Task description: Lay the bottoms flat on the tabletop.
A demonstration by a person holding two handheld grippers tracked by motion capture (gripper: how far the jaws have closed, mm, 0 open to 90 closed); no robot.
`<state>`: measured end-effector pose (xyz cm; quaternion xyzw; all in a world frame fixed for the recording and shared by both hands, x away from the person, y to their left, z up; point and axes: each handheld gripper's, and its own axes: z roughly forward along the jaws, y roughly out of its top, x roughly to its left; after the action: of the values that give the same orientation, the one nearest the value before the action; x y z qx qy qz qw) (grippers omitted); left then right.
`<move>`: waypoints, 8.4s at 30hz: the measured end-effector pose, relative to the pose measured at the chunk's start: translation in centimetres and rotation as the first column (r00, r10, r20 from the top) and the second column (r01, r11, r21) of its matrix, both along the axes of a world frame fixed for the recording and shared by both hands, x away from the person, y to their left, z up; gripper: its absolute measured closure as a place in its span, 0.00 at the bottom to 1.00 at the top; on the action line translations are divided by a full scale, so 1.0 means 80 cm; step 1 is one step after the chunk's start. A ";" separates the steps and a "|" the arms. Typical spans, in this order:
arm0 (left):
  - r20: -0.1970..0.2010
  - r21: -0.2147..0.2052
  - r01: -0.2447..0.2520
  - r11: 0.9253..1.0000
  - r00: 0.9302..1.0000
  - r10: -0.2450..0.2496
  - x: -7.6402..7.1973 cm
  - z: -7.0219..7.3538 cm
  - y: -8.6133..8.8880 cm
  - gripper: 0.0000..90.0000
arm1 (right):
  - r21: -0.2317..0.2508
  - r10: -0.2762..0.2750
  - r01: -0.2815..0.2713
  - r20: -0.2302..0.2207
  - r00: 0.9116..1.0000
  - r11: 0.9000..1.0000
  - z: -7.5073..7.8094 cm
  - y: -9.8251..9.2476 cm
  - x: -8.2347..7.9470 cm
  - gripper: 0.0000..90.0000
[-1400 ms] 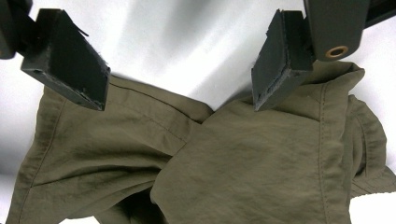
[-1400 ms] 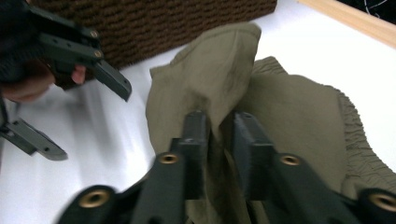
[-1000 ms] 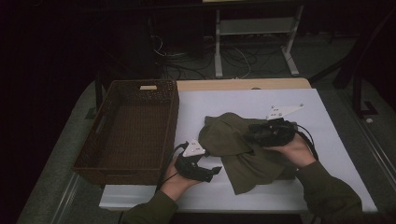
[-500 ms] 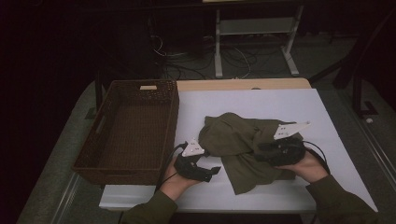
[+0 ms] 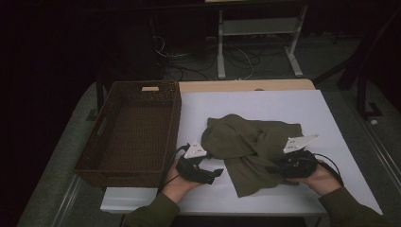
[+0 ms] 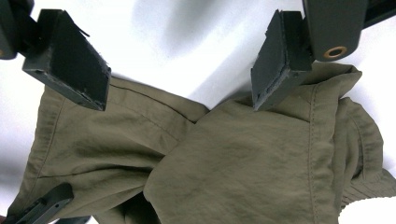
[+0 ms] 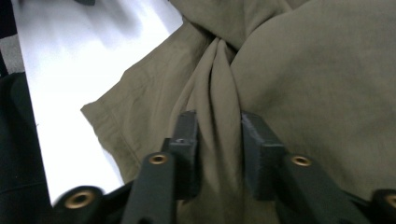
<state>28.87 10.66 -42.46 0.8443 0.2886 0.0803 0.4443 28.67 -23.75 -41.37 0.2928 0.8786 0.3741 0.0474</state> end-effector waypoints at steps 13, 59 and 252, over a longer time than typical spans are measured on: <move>-0.003 0.003 -0.003 1.000 1.000 0.003 0.000 0.000 0.000 0.23 | -0.040 -0.009 0.010 0.030 1.000 0.999 0.005 -0.021 -0.008 0.95; -0.004 -0.006 0.015 1.000 1.000 -0.015 0.002 0.003 -0.007 0.27 | 0.110 -0.210 0.202 0.069 0.975 0.973 0.026 -0.070 0.025 0.54; 0.019 -0.007 -0.027 1.000 0.999 0.028 0.066 0.016 -0.022 0.38 | 0.004 -0.020 0.020 0.045 0.999 1.000 -0.001 -0.047 -0.014 0.63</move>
<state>34.15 8.92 -41.19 0.8379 0.2962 0.0935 0.4488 27.58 -27.47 -41.47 0.2932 0.8738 0.3815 0.0704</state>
